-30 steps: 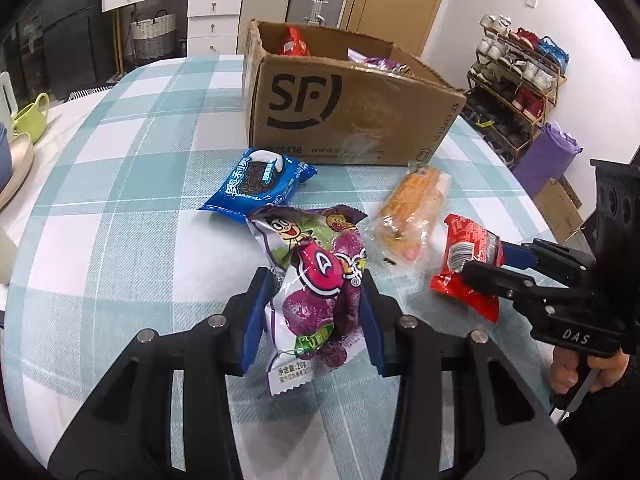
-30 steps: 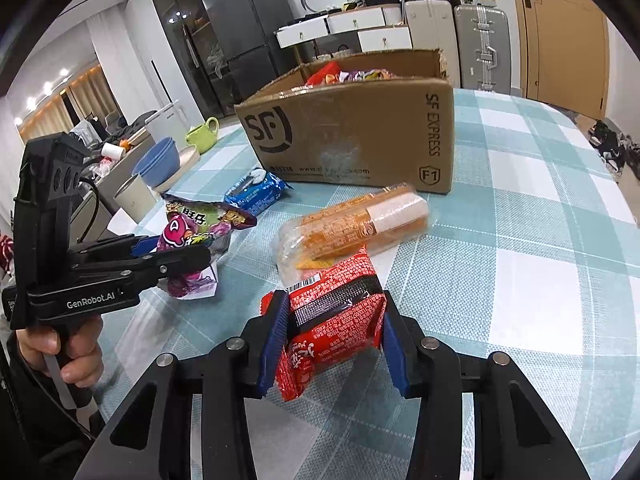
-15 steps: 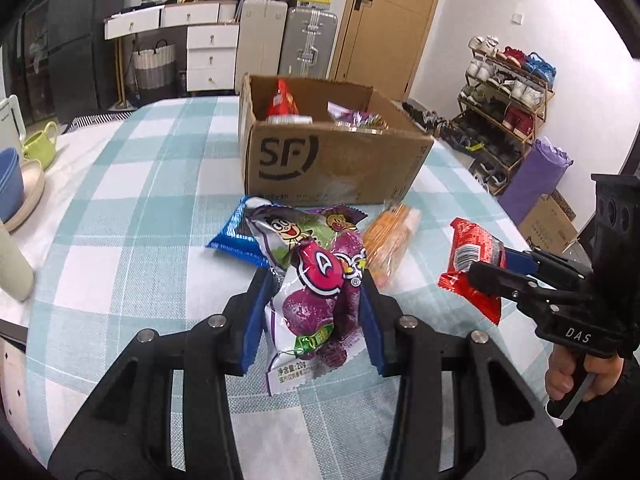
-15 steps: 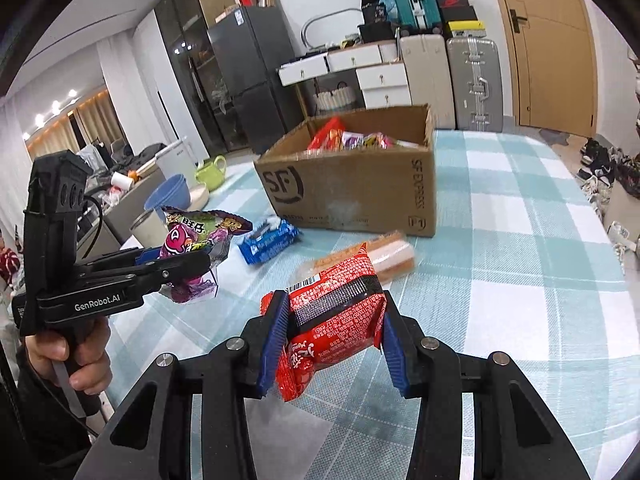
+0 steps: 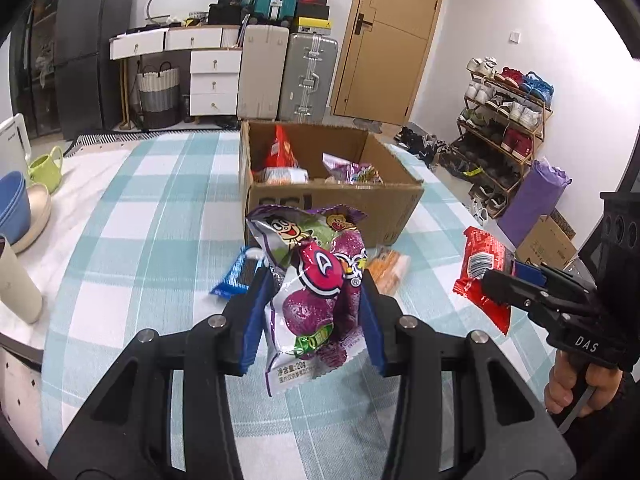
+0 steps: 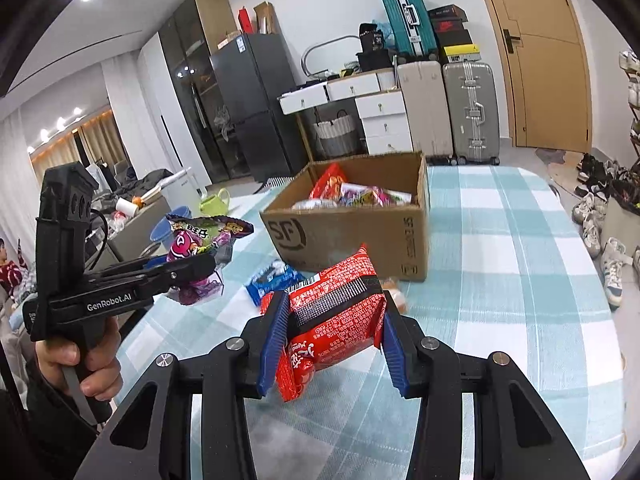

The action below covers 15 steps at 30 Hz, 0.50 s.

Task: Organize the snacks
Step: 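Lift both held snacks and carry them over the cardboard box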

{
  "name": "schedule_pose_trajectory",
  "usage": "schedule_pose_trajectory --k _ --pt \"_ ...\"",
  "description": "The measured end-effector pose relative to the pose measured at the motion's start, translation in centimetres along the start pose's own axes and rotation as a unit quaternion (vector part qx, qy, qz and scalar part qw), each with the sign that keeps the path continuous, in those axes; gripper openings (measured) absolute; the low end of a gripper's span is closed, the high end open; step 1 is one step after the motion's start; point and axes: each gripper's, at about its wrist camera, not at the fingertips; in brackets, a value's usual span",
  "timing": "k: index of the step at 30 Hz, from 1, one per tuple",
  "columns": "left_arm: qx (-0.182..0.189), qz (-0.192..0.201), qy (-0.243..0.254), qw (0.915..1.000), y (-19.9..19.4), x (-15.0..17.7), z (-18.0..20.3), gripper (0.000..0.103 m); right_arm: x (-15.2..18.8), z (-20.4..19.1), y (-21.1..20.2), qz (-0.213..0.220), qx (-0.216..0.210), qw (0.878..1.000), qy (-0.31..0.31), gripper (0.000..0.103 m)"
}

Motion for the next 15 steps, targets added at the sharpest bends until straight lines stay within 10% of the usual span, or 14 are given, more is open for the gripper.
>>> schedule_pose_trajectory --k 15 --pt "0.003 0.024 -0.005 0.9997 -0.3 -4.9 -0.4 0.039 -4.3 -0.4 1.1 0.022 0.010 1.000 -0.014 0.044"
Point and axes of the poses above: each gripper's, at about its wrist camera, not at the fingertips, and y roughly the way its jaws point, z to its right, x to its underside, and after that the axes turned 6 degrees about -x, right-handed
